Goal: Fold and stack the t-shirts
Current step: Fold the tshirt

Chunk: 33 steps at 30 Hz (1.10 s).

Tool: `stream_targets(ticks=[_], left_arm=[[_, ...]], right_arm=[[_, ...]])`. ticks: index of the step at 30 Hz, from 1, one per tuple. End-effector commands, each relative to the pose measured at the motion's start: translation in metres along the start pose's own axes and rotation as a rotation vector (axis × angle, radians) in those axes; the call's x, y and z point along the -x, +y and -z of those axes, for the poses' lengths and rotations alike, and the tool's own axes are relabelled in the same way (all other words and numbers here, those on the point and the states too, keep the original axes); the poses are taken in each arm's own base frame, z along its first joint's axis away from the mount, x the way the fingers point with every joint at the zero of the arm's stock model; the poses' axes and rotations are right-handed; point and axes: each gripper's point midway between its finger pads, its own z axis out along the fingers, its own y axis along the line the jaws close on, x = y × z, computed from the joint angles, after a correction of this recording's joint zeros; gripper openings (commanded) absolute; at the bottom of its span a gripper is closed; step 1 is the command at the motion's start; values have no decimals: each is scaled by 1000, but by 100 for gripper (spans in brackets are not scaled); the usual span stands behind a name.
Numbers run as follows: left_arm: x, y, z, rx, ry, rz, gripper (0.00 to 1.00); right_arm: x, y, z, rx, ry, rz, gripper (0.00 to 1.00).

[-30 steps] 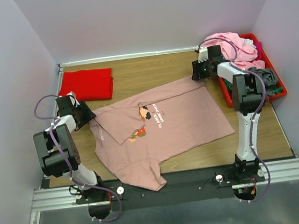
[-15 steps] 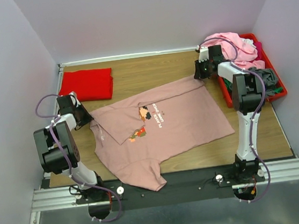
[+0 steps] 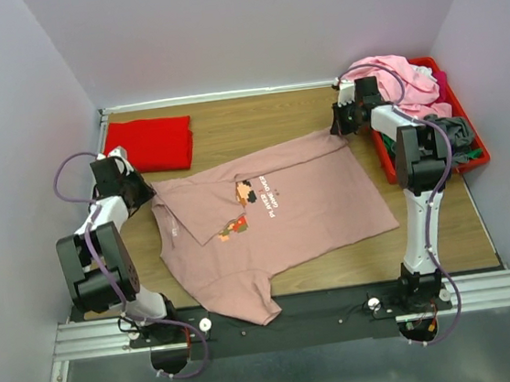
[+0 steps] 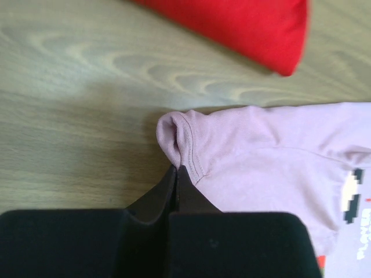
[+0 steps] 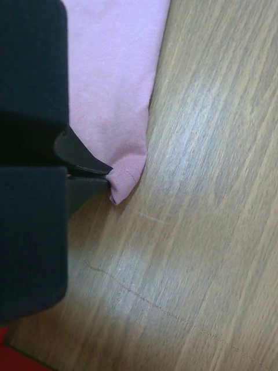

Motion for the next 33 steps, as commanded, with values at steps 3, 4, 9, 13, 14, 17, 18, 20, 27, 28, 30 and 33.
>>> stream_targets(ticks=[3, 4, 9, 13, 14, 17, 18, 20, 27, 28, 30, 33], left_arm=[[33, -16, 22, -31, -142, -52, 0], [36, -17, 23, -33, -154, -57, 0], [47, -21, 29, -40, -184, -83, 0], [54, -21, 31, -30, -205, -96, 0], [58, -22, 32, -27, -214, -101, 0], [70, -20, 28, -7, -229, -106, 0], [72, -20, 27, -6, -229, -106, 0], [76, -19, 23, -2, -227, -101, 0], [98, -21, 0, -17, -221, -93, 0], [100, -20, -3, -20, -221, -90, 0], [103, -20, -14, -27, -206, -81, 0], [112, -20, -26, -29, -203, -79, 0]], right_arm=[[8, 2, 11, 2, 7, 25, 0], [11, 1, 12, -2, 2, 29, 0], [25, 0, 17, -17, -26, 41, 0], [33, -1, 19, -25, -42, 39, 0], [35, -3, 19, -28, -46, 38, 0], [44, -5, 19, -39, -65, 38, 0], [51, -7, 20, -47, -76, 40, 0], [55, -10, 18, -55, -84, 40, 0], [79, -20, 9, -78, -131, 42, 1], [80, -22, 7, -82, -132, 40, 0], [88, -27, 1, -95, -148, 42, 1], [97, -34, -8, -109, -168, 39, 0]])
